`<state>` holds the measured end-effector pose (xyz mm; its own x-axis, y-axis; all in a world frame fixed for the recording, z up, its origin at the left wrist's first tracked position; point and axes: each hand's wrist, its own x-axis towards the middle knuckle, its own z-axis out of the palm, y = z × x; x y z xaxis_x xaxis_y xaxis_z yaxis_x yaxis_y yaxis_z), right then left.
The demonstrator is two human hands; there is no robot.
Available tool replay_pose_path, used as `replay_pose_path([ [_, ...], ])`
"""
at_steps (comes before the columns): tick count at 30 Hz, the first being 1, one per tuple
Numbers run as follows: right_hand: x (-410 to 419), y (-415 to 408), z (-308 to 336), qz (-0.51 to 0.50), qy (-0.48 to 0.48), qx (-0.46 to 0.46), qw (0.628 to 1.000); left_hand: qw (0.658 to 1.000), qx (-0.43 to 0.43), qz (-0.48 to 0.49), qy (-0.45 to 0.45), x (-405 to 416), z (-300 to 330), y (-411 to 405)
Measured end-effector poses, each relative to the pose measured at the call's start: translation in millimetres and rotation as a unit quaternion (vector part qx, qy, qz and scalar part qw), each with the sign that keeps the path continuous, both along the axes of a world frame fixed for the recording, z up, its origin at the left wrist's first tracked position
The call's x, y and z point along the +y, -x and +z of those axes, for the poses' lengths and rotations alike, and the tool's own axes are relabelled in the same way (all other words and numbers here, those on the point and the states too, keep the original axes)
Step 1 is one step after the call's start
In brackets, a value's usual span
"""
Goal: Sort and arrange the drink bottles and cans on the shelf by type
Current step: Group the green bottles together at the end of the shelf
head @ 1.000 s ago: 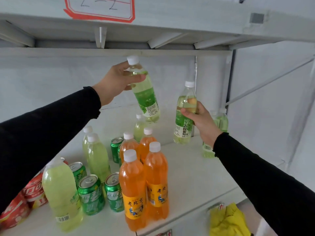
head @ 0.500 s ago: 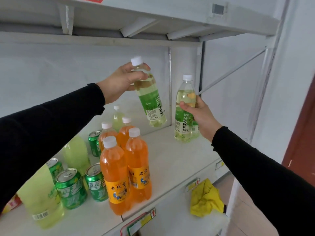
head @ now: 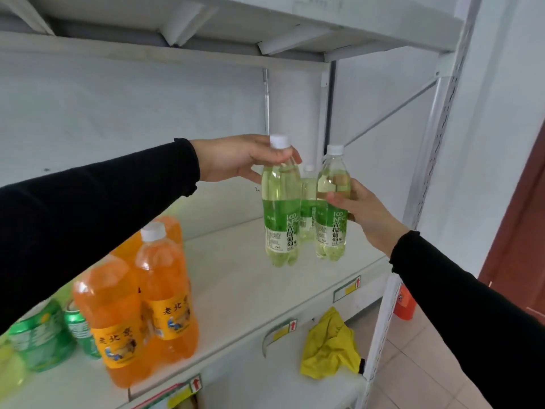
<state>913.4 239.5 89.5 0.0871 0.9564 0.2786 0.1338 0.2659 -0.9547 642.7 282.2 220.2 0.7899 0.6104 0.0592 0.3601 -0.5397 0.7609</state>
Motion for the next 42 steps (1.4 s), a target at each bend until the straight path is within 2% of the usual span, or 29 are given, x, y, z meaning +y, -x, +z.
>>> replay_pose_path([
  [4, 17, -48, -17, 0.047, 0.026, -0.003, 0.999, 0.998, 0.038, 0.048, 0.01, 16, -20, -42],
  [9, 48, -87, -35, 0.115, 0.049, 0.009, 0.992, 0.99, 0.04, 0.134, 0.009, 35, -45, -85],
  [19, 103, -107, -54, 0.209, 0.054, -0.017, 0.976, 0.97, 0.035, 0.239, 0.03, 54, -74, -125],
  [27, 120, -109, -69, 0.222, 0.041, -0.029, 0.974, 0.963, -0.004, 0.26, 0.066, 70, -106, -130],
  [31, 121, -118, -82, 0.24, 0.044, -0.048, 0.969, 0.964, 0.026, 0.261, 0.047, 67, -115, -135],
  [36, 124, -123, -102, 0.245, 0.069, -0.062, 0.965, 0.966, -0.003, 0.253, 0.049, 64, -119, -134],
  [42, 124, -120, -100, 0.25, 0.066, -0.071, 0.963, 0.969, 0.002, 0.236, 0.069, 61, -116, -132],
])
